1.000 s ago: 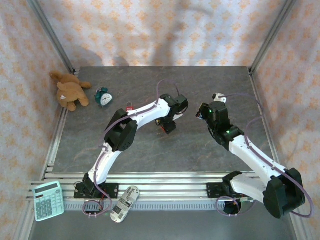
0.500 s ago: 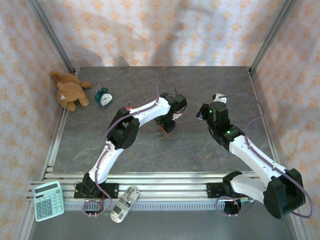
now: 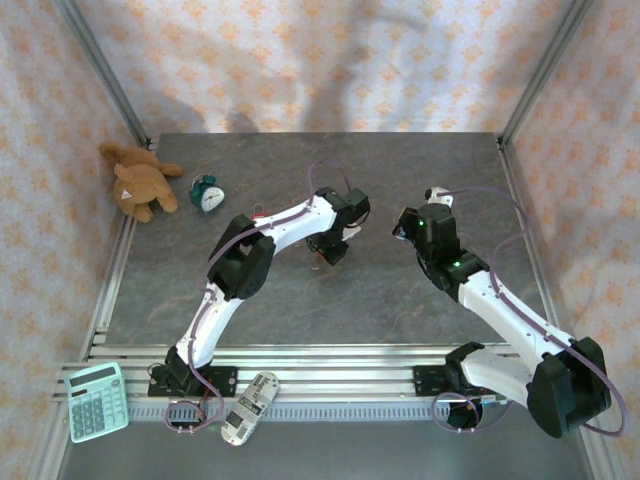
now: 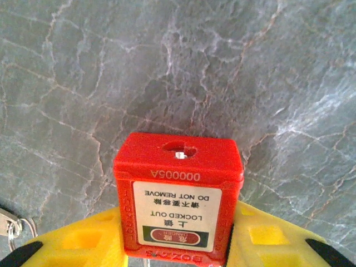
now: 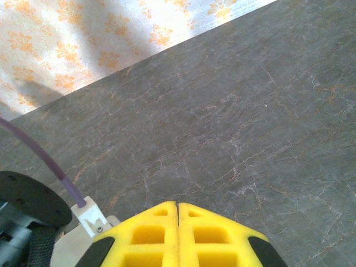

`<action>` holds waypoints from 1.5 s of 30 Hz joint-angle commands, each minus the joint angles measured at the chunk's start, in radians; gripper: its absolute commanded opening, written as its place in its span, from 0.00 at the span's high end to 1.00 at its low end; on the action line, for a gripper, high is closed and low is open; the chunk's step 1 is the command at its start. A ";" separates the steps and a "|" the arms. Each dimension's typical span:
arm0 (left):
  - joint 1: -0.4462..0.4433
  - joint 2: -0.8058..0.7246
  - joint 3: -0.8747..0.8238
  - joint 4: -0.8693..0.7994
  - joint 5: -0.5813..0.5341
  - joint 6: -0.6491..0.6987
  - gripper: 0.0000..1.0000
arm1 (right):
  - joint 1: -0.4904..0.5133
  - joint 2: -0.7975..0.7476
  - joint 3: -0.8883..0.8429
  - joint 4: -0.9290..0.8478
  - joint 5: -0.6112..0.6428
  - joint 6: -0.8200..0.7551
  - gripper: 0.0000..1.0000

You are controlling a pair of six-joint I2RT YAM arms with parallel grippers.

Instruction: Unlock with the key

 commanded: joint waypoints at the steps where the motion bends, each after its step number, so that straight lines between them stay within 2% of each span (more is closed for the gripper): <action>1: 0.004 -0.094 -0.080 0.090 -0.032 -0.017 0.61 | -0.007 -0.015 0.010 -0.018 0.005 -0.002 1.00; 7: 0.002 -0.300 -0.325 0.398 0.006 -0.018 0.63 | -0.006 -0.012 0.023 -0.020 -0.049 0.021 1.00; 14: -0.020 -0.578 -0.732 0.937 0.001 -0.033 0.63 | -0.006 -0.002 0.042 0.020 -0.189 0.060 1.00; 22: -0.085 -0.722 -1.062 1.458 -0.037 -0.012 0.65 | 0.020 -0.007 0.048 0.070 -0.282 0.025 1.00; 24: -0.098 -0.731 -1.093 1.504 -0.052 -0.014 0.65 | 0.029 -0.012 0.056 0.066 -0.298 0.015 1.00; 31: -0.116 -0.738 -1.195 1.682 0.004 -0.045 0.64 | 0.074 -0.019 0.047 0.093 -0.303 0.009 1.00; 42: -0.145 -0.805 -1.234 1.657 0.067 -0.050 0.64 | 0.125 0.021 0.065 0.133 -0.378 0.013 1.00; 45: -0.153 -0.829 -1.239 1.614 0.045 -0.018 0.64 | 0.128 0.014 0.056 0.138 -0.401 -0.003 1.00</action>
